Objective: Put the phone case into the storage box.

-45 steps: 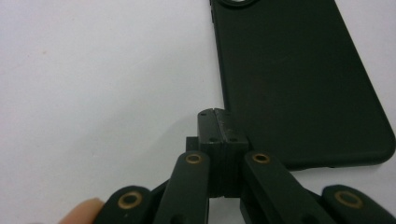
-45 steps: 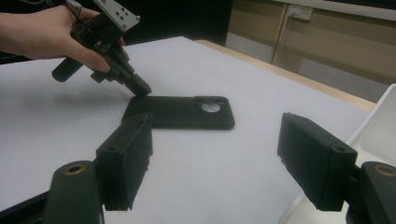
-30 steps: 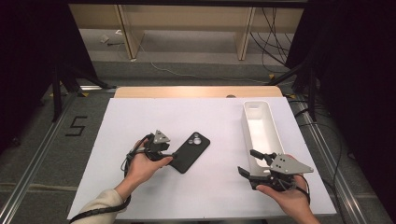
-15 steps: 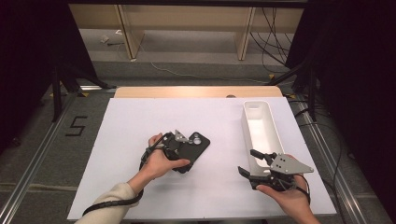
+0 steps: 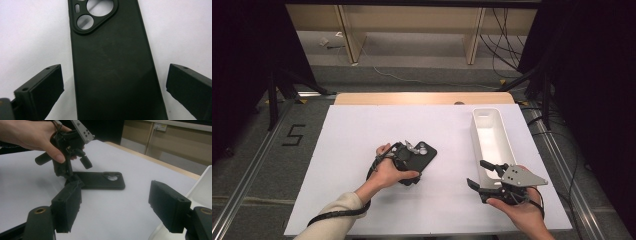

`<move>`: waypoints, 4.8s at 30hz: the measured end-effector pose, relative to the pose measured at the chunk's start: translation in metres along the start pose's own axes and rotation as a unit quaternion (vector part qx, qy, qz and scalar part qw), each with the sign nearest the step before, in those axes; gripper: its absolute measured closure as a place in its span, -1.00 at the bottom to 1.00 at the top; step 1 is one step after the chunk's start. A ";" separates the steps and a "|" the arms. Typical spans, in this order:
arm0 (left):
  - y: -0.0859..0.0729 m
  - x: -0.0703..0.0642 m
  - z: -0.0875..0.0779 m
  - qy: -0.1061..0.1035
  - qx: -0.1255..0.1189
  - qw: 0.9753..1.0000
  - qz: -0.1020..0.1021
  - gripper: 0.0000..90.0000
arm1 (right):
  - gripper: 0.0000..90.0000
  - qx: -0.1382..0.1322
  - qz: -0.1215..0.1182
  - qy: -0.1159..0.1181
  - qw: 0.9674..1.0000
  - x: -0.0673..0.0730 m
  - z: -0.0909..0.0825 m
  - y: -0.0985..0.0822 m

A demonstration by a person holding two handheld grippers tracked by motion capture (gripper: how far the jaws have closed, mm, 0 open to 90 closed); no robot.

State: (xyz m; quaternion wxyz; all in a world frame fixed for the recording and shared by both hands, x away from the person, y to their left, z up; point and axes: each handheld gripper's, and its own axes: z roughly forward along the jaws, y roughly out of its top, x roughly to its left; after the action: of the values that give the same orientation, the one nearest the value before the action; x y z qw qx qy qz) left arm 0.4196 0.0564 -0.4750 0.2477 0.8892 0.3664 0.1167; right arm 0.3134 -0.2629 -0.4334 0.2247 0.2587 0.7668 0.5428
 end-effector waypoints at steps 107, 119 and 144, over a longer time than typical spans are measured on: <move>0.004 0.005 0.003 -0.010 0.031 0.999 -0.035 -0.65 | -0.38 0.002 0.009 -0.001 1.000 -0.002 -0.001 -0.002; 0.005 0.005 -0.005 -0.011 0.006 0.999 -0.041 -0.65 | -0.38 0.001 0.010 -0.003 1.000 -0.003 -0.001 -0.002; -0.006 -0.002 -0.043 -0.016 -0.116 0.992 -0.047 -0.64 | -0.38 -0.028 0.033 -0.021 0.999 -0.010 0.020 0.023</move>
State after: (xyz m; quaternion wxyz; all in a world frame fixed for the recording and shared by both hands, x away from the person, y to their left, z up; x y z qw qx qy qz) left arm 0.3983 0.0738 -0.4416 0.3608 0.8381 0.3873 0.1323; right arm 0.3371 -0.2481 -0.4170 0.2298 0.2894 0.7374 0.5654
